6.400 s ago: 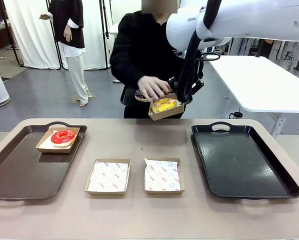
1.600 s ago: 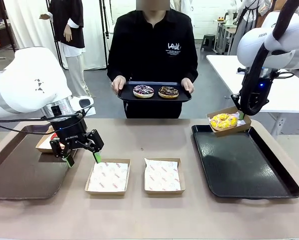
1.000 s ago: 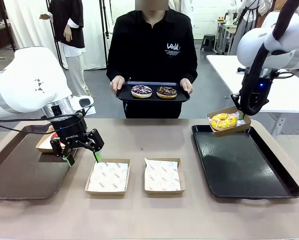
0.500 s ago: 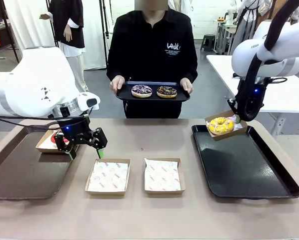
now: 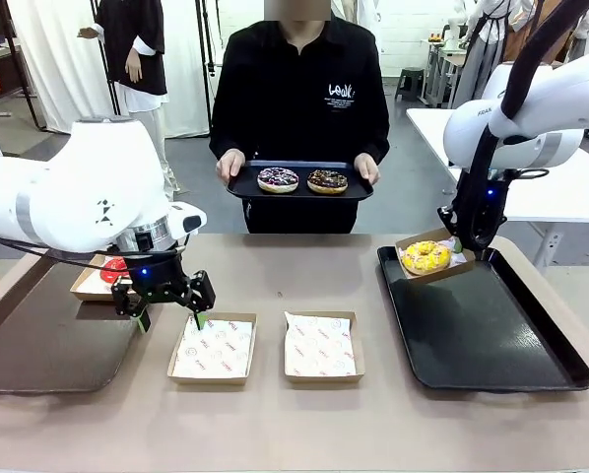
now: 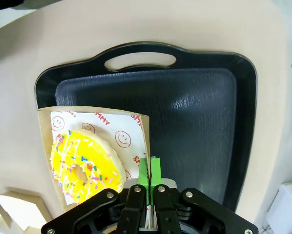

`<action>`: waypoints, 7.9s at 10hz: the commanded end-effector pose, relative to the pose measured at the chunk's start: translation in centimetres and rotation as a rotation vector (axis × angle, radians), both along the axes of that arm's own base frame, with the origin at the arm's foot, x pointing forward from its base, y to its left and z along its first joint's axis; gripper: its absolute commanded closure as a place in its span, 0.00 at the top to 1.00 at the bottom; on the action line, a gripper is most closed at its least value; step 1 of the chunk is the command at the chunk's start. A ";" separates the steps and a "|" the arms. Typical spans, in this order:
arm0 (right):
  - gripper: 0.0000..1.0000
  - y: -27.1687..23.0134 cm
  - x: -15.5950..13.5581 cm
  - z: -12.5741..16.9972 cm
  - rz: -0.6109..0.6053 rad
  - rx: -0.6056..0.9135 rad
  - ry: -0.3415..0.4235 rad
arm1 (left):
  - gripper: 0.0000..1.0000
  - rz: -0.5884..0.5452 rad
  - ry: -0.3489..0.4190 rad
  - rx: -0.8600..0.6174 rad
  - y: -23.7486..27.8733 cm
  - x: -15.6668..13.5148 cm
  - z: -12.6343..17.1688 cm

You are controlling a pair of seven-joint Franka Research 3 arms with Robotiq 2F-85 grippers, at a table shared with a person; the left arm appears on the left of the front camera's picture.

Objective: Individually package the donuts and arrange them on the tray.
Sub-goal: Place the picked Paper togo box on the Handle tray while simultaneously picking up another Paper togo box from the table with the other hand.

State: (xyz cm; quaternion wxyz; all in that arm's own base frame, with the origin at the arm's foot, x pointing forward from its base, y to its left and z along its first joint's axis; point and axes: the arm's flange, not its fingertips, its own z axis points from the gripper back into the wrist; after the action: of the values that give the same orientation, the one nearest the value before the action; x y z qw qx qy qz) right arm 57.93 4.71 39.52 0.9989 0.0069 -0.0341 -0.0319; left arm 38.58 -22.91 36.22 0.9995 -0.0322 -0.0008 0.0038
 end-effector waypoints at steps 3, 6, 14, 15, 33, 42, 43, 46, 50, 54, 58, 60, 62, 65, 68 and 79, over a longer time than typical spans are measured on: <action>0.02 1.0 1.8 -1.3 -0.046 -0.033 0.000 | 1.00 0.015 -0.035 0.046 -0.8 -1.3 -1.1; 0.02 1.3 2.6 -2.1 -0.042 -0.037 -0.004 | 1.00 0.006 -0.018 0.049 -0.8 -1.4 -2.1; 0.02 1.4 3.6 -3.9 -0.045 -0.063 0.043 | 1.00 0.007 -0.011 0.057 -0.9 -1.4 -2.6; 0.02 1.4 3.6 -3.9 -0.045 -0.061 0.041 | 1.00 0.007 -0.007 0.059 -0.9 -1.4 -2.8; 1.00 1.1 3.2 -3.7 -0.041 -0.019 0.029 | 0.00 0.033 0.000 -0.020 -0.5 0.2 -5.0; 1.00 -8.7 -8.7 5.1 0.076 0.508 -0.095 | 0.00 0.043 0.026 -0.081 0.3 3.3 3.4; 1.00 -11.5 -11.3 5.6 0.069 0.580 -0.163 | 0.00 0.057 0.014 -0.087 0.4 4.5 5.5; 1.00 -18.5 -17.5 4.9 0.049 0.793 -0.198 | 0.00 0.054 -0.009 -0.068 -0.3 7.4 9.8; 1.00 -24.8 -23.3 3.4 0.033 0.988 -0.311 | 0.00 0.077 -0.002 -0.016 -2.0 10.2 10.0; 1.00 -26.5 -26.3 1.4 0.028 1.053 -0.304 | 0.00 0.077 -0.048 -0.020 -1.8 12.0 9.9; 1.00 -26.5 -26.3 1.0 0.003 1.047 -0.263 | 0.00 -0.001 -0.056 -0.030 -1.4 11.9 10.1; 1.00 -26.5 -26.3 1.0 0.003 1.047 -0.263 | 0.00 0.053 -0.034 -0.039 -1.4 12.1 10.1; 1.00 -26.5 -26.3 1.0 0.003 1.047 -0.263 | 0.00 0.053 -0.034 -0.039 -1.4 12.1 10.1; 1.00 -26.5 -26.3 1.0 0.003 1.047 -0.263 | 0.00 0.053 -0.034 -0.039 -1.4 12.1 10.1; 1.00 -26.5 -26.3 1.0 0.003 1.047 -0.263 | 0.00 0.053 -0.034 -0.039 -1.4 12.1 10.1; 1.00 -26.5 -26.3 1.0 0.003 1.047 -0.263 | 0.00 0.053 -0.034 -0.039 -1.4 12.1 10.1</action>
State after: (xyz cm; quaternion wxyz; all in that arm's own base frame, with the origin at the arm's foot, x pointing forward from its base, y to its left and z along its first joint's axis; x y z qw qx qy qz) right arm 31.74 -21.86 40.22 0.8508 0.5059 -0.1358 -0.0419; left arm 50.63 -24.26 46.23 0.9982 -0.0514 -0.0174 0.0252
